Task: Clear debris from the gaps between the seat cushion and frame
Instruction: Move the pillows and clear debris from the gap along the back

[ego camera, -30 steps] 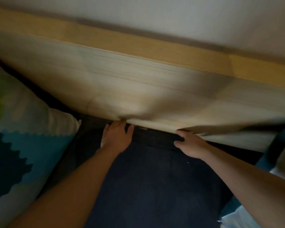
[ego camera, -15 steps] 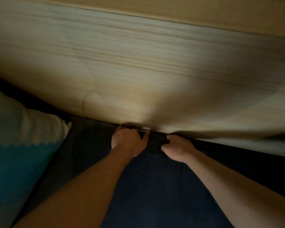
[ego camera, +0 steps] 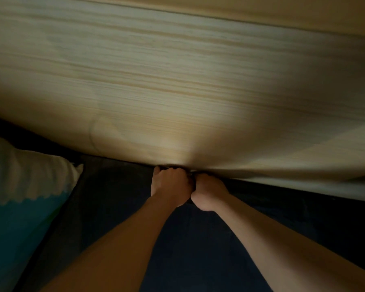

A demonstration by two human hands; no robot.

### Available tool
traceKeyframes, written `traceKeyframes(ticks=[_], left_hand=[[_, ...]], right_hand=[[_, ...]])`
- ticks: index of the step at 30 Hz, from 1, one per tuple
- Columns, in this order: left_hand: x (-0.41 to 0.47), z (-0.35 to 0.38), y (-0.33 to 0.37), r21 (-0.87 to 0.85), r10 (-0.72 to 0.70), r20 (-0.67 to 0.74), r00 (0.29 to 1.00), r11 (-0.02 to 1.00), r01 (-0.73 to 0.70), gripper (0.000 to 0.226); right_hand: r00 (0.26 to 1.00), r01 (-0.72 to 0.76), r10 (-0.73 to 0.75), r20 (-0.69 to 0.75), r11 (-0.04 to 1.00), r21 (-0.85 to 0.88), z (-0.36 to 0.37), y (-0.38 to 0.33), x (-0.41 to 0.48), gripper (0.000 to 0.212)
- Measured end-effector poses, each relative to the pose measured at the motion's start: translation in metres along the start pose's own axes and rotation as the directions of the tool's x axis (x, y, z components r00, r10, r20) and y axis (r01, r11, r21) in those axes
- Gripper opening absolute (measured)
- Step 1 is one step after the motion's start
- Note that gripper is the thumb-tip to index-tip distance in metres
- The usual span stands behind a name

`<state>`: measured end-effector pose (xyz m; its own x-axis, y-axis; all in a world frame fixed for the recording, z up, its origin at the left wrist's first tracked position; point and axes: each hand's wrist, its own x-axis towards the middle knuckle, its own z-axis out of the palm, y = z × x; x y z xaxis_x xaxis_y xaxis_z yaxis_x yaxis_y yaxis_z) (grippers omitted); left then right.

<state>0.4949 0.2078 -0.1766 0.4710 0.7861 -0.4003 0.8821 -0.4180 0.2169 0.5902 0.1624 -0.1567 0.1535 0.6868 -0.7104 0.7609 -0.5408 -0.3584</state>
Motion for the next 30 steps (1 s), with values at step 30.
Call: traceKeyframes(ticks=[30], left_hand=[[-0.006,-0.006,-0.013,-0.708,-0.164,0.001,0.987,0.696,0.116,0.022]], right_hand=[[0.969,0.152,0.000,-0.247,0.787,0.598,0.021,0.019,-0.013,0.031]])
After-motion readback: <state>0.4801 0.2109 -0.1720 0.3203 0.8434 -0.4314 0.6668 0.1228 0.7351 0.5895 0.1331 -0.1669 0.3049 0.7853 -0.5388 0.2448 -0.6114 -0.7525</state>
